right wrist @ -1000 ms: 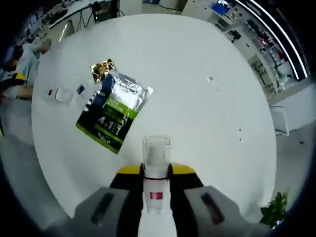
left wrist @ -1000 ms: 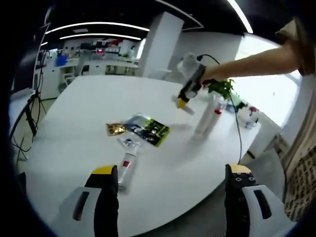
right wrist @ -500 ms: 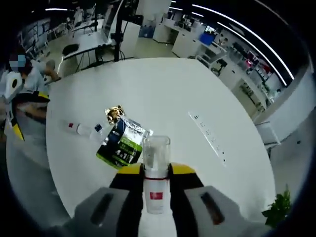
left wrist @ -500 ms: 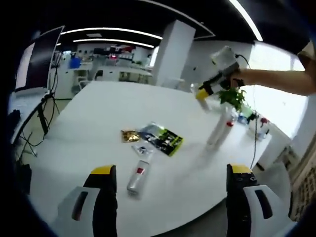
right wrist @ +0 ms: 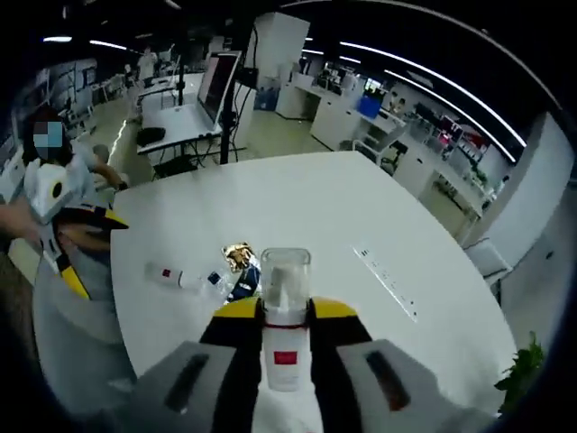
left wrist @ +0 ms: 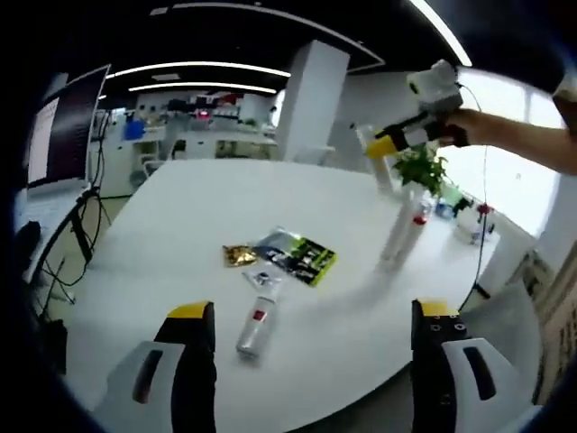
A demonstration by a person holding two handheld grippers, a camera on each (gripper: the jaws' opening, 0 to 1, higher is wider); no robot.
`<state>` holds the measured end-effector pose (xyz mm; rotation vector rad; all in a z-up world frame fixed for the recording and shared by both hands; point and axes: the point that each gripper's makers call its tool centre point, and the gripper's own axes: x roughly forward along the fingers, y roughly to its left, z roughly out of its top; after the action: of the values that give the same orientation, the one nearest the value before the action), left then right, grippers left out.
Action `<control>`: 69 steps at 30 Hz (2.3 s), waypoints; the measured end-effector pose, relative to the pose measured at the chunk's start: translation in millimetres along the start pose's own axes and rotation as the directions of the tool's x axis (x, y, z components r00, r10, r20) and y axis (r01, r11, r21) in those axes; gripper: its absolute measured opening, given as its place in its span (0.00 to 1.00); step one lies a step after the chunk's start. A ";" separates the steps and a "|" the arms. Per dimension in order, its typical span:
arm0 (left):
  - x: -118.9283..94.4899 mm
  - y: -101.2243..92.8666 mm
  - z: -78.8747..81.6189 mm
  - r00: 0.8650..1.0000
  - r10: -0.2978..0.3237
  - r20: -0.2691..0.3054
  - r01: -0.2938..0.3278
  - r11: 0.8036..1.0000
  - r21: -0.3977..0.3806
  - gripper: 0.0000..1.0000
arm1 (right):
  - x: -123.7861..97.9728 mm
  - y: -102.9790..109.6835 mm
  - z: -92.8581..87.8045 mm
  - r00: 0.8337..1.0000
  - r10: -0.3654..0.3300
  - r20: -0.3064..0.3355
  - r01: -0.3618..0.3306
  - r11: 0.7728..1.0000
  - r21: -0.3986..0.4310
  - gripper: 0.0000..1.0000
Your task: Arrange the skincare products in the storage area until every visible bottle or jar stands upright without overlapping.
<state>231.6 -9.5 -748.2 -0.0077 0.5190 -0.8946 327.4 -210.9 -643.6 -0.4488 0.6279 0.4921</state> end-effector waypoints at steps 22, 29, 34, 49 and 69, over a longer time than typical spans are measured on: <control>4.0 -8.8 -12.5 0.996 -0.035 -0.084 0.041 0.997 0.062 0.84 | -67.7 66.3 -38.6 0.971 -0.124 0.203 0.067 0.962 0.266 0.19; 2.7 -12.7 -13.5 0.994 -0.040 -0.101 0.046 0.998 0.052 0.84 | -74.6 84.4 -61.9 0.961 -0.175 0.212 0.083 0.920 0.384 0.19; 3.5 -21.0 -15.5 0.990 -0.053 -0.128 0.063 0.995 0.078 0.84 | -77.4 97.0 -70.2 0.952 -0.207 0.226 0.089 0.892 0.443 0.19; 32.3 -97.1 6.6 0.963 -0.216 -0.160 0.244 0.952 0.185 0.81 | -85.4 102.4 -85.8 0.905 -0.331 0.269 0.101 0.778 0.620 0.19; 92.1 -220.0 41.5 0.908 -0.394 -0.141 0.419 0.858 0.298 0.29 | -118.5 90.9 -95.6 0.844 -0.459 0.277 0.168 0.717 0.677 0.19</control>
<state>133.6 -226.2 -703.1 0.2234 0.4411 -1.3960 151.3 -224.7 -658.3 0.2078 0.2382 0.0080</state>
